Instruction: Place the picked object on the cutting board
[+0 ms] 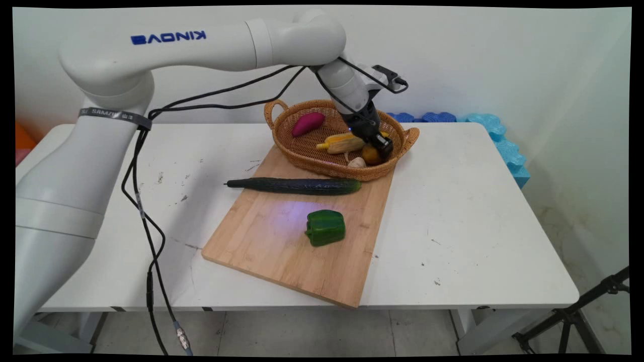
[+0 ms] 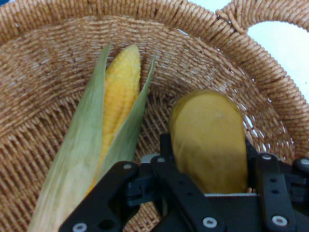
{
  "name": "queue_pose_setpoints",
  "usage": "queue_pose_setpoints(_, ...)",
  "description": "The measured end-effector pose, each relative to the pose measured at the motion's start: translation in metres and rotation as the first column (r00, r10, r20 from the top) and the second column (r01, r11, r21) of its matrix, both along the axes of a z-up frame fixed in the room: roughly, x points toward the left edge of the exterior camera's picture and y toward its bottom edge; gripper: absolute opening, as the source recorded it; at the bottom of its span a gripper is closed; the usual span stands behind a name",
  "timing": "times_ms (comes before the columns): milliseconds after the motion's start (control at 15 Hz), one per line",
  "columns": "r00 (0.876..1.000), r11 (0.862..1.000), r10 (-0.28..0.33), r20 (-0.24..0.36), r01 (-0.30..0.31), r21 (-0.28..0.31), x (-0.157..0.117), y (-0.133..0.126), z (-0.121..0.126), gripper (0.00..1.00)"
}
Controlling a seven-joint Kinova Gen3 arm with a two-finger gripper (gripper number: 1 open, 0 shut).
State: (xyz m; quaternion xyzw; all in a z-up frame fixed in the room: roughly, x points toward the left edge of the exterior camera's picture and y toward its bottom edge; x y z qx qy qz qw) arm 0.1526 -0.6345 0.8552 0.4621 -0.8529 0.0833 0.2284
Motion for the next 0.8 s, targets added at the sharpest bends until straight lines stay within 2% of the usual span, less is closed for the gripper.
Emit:
queue_pose_setpoints(400, 1.0, 0.997, -0.029, 0.006, 0.029, -0.069, 0.016, 0.012, 0.034, 0.0)
queue_pose_setpoints(800, 0.993, 0.981, -0.118, 0.005, 0.117, -0.158, 0.052, 0.055, 0.089, 0.0)
